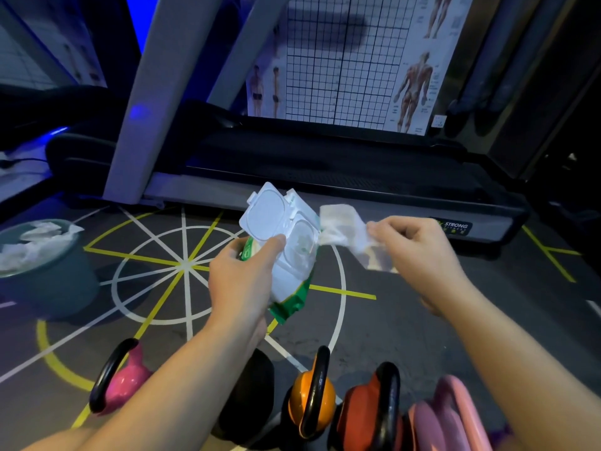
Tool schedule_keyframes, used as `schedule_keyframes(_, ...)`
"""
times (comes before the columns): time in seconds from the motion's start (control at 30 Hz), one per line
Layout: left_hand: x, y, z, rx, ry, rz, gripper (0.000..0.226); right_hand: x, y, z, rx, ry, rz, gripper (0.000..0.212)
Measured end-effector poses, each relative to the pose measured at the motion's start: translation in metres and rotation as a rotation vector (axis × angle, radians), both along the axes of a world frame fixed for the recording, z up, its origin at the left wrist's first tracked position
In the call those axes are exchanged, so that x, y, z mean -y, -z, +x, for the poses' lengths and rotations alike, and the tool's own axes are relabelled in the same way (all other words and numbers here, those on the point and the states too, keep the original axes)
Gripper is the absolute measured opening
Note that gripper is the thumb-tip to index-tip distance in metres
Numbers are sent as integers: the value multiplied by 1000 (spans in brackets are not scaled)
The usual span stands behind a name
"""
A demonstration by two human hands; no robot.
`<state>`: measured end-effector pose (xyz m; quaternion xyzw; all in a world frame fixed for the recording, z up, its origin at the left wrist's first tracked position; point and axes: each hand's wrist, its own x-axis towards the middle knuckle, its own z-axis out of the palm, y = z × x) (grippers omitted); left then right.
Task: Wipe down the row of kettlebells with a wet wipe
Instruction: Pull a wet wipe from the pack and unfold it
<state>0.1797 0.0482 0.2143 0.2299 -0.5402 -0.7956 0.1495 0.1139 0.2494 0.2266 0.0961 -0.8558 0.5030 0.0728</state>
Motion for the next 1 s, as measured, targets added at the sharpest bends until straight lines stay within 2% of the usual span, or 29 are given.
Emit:
schedule_keyframes(0.1,-1,0,0,13,3,-10,23,1,-4,5,88,-19,-124,30)
schedule_keyframes(0.23,-2,2,-1,42,54,0,22,10,-2,8,230,-75,-511,28)
schedule_keyframes(0.33,-1,7,-4,78,91,49,32,7,0,3,366,-105,-715,21)
schedule_keyframes(0.43,4,15,-14,147,82,72,33,4,12,-7,527,44,-849,31)
schedule_keyframes(0.47,7,21,-21,165,75,82,36,3,17,-10,573,131,-871,27)
schedule_keyframes(0.53,9,34,-35,214,75,97,49,0,29,-18,644,216,-817,16)
schedule_keyframes(0.63,1,62,-56,309,96,62,61,-7,42,-25,670,125,-579,38)
schedule_keyframes(0.67,-2,73,-64,339,112,46,63,-9,46,-28,663,93,-497,37)
schedule_keyframes(0.83,-10,116,-99,504,211,-8,51,-23,80,-45,647,56,-250,18)
schedule_keyframes(0.97,-8,133,-123,492,271,-52,47,-27,98,-55,641,46,-193,17)
schedule_keyframes(1.0,-3,137,-128,494,292,-117,49,-29,101,-59,630,45,-199,18)
